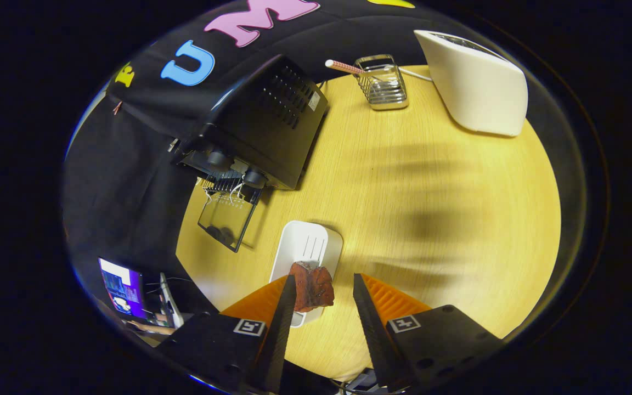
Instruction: Open the toaster oven, put the food inside, and close the toaster oven door.
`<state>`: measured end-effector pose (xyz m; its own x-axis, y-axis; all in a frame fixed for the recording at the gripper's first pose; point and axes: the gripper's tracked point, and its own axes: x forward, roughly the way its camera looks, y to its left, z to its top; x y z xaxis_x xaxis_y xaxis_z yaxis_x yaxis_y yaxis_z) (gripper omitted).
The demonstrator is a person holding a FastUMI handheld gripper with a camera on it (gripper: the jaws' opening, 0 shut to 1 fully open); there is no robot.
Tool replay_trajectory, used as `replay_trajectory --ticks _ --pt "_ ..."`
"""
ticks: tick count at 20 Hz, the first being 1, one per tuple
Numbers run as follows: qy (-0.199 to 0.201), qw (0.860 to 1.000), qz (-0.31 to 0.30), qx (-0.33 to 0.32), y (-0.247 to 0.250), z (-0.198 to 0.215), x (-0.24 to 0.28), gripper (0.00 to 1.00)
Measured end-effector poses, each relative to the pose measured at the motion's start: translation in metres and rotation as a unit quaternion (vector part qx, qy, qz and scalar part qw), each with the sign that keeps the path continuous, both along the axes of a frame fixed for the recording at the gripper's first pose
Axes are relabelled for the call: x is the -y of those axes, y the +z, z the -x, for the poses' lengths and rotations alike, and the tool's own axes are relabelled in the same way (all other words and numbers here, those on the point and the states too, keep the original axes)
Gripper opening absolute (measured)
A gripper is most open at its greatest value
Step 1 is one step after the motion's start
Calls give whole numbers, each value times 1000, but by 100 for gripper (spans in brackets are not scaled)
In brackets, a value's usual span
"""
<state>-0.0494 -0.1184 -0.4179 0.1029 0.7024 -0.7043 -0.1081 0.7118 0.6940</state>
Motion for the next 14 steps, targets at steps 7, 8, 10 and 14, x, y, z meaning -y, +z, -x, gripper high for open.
replay_trajectory --ticks 7,8,10,14 --pt "-6 996 -30 -84 5 13 1 17" --pt "-4 998 -22 -65 8 12 3 17" --pt "-14 1000 -17 -13 26 6 5 17" --pt "-55 995 -10 86 76 -4 -2 17"
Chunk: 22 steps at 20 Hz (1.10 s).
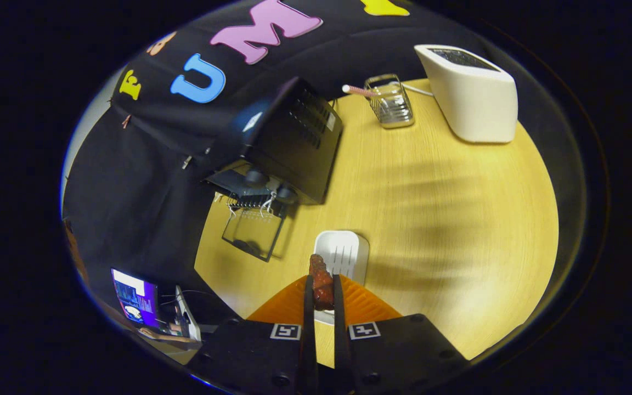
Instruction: Open the toaster oven, put the food inside, and close the toaster oven door.
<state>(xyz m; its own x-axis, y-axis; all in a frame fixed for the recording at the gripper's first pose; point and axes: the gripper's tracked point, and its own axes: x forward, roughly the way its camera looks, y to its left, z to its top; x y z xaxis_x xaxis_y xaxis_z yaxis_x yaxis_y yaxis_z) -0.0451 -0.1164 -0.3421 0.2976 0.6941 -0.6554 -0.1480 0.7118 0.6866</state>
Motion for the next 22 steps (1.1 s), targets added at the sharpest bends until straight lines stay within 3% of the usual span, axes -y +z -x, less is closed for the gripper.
replay_trajectory --ticks 7,12,22 --pt "-63 992 -1 108 93 15 -34 17" --pt "-85 982 -3 166 149 20 -87 17" --pt "-113 973 10 202 174 -7 -194 17"
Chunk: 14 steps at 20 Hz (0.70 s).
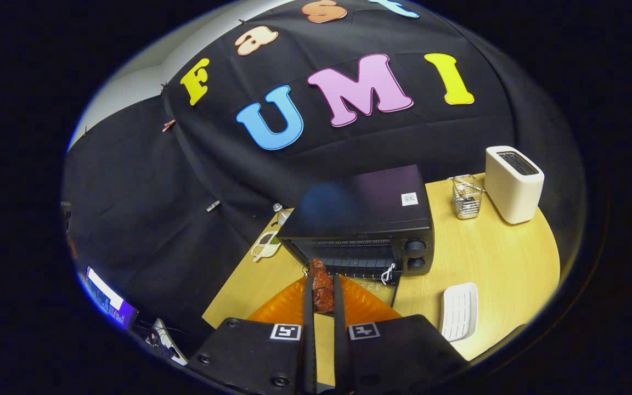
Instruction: Open the toaster oven, put the food inside, and close the toaster oven door.
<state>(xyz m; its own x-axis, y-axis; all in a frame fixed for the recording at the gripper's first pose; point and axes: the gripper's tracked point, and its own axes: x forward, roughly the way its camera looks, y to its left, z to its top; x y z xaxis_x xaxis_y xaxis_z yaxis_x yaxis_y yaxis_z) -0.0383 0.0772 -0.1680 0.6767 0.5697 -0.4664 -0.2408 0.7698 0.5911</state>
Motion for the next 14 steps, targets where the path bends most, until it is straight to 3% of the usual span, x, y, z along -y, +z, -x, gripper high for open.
replay_trajectory --ticks 6,14 --pt "-34 999 13 -7 -25 -26 -34 17" --pt "-94 992 -26 -77 -96 -49 -68 17"
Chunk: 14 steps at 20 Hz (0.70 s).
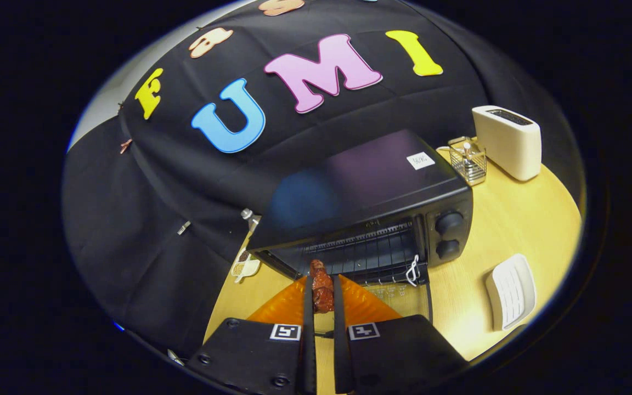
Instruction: Open the toaster oven, put the food inside, and close the toaster oven door.
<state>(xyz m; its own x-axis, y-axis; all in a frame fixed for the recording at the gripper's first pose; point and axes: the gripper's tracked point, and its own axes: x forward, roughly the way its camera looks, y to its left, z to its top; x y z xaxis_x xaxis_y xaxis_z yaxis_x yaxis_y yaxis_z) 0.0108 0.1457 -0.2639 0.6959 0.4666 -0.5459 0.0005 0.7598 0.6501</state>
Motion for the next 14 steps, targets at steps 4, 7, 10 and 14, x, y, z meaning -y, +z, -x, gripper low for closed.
replay_trajectory --ticks 4,7,10,14 --pt "-56 997 -51 -13 -23 -28 -10 17" --pt "-102 992 -76 -14 -42 -54 -13 17" --pt "-127 989 -69 -15 -63 -73 -14 17" --pt "-134 989 -56 -11 -80 -90 -19 17"
